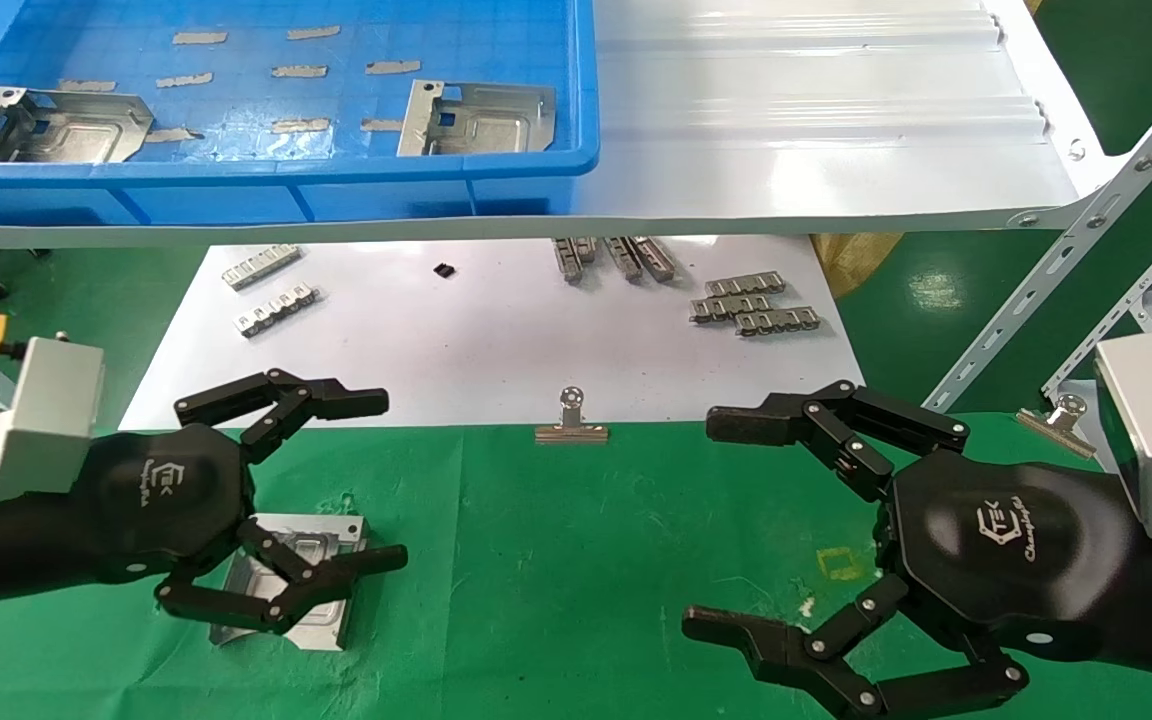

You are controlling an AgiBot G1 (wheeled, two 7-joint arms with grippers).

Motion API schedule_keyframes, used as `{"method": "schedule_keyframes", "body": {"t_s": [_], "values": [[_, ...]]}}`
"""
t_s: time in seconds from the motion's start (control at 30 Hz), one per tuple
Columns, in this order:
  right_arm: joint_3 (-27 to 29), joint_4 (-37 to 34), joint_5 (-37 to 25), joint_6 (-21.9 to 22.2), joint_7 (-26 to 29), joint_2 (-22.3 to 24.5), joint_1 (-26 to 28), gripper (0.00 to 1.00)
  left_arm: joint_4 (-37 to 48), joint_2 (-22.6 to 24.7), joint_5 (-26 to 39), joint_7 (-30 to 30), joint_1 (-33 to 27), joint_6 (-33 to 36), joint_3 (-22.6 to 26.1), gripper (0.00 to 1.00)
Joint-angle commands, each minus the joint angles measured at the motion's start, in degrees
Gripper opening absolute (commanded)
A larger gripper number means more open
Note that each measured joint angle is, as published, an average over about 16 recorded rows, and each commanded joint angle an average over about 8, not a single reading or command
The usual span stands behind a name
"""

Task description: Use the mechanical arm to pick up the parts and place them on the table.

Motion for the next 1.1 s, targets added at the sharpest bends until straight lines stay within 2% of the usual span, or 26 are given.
{"method": "schedule_keyframes", "body": {"t_s": [0.03, 0.53, 1.1], "values": [[0.00, 0.00, 0.00, 0.00, 0.00, 0.00, 0.00, 1.00, -2.43, -0.50, -0.69, -1.84, 1.22, -0.19, -1.22, 1.00], [0.00, -0.01, 0.01, 0.01, 0.00, 0.00, -0.01, 1.00, -19.25, -3.92, -5.48, -14.35, 9.65, -1.49, -9.60, 1.00], [0.01, -0.02, 0.02, 0.02, -0.01, 0.01, -0.01, 1.00, -19.32, -3.99, -5.59, -14.37, 9.76, -1.59, -9.70, 1.00]]}}
